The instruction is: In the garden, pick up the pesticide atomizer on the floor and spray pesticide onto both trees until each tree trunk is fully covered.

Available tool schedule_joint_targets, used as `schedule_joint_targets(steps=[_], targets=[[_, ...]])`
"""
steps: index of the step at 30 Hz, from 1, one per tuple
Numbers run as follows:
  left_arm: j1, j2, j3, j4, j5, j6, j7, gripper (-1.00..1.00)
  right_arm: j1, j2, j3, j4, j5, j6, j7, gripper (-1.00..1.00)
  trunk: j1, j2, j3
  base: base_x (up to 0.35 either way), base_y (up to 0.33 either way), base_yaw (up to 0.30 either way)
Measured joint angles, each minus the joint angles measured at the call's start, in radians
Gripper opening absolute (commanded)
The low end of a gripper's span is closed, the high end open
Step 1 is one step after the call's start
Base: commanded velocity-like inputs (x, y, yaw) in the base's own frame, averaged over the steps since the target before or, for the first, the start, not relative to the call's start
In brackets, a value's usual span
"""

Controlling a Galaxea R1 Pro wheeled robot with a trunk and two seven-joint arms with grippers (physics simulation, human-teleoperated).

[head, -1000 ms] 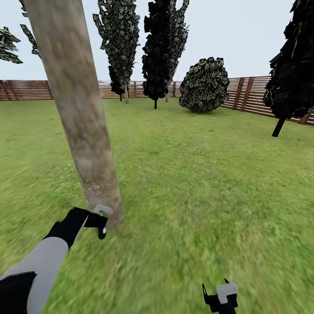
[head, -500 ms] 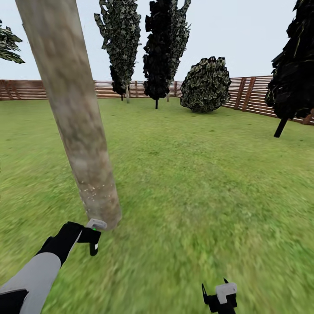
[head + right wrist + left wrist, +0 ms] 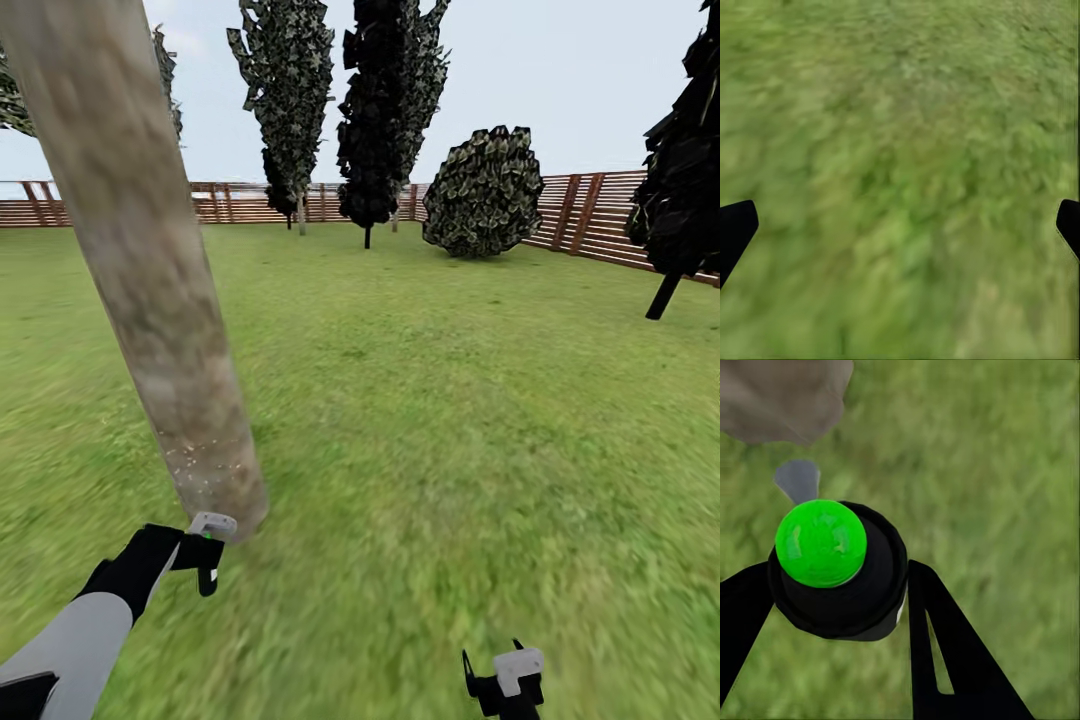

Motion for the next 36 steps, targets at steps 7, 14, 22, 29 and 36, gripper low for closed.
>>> schedule_joint_targets(steps=[7, 14, 22, 29, 36], targets=[[0.005, -0.010, 0.003, 0.012, 0.029, -0.008, 0.016, -1.00, 0.000, 0.002, 0.000, 0.000, 0.000, 0.001, 0.001, 1.00, 0.001, 0.000, 0.000, -0.124, -0.252, 0.118], [0.005, -0.008, 0.009, 0.012, 0.036, -0.051, 0.021, -1.00, 0.000, 0.000, 0.000, 0.000, 0.000, 0.001, 0.000, 1.00, 0.000, 0.000, 0.000, -0.009, -0.268, 0.159], [0.005, -0.008, 0.012, 0.001, 0.041, -0.052, 0.024, -1.00, 0.000, 0.000, 0.000, 0.000, 0.000, 0.001, 0.000, 1.00, 0.000, 0.000, 0.000, 0.155, -0.248, 0.002], [0.004, -0.008, 0.012, -0.001, 0.042, -0.054, 0.024, -1.00, 0.000, 0.002, 0.000, 0.000, -0.001, 0.001, 0.000, 1.00, 0.000, 0.000, 0.000, 0.016, -0.273, 0.029], [0.005, -0.010, 0.029, 0.000, 0.055, -0.056, 0.024, -1.00, 0.000, 0.001, -0.001, 0.000, -0.002, 0.001, 0.000, 1.00, 0.000, 0.000, 0.000, -0.001, -0.276, 0.259]])
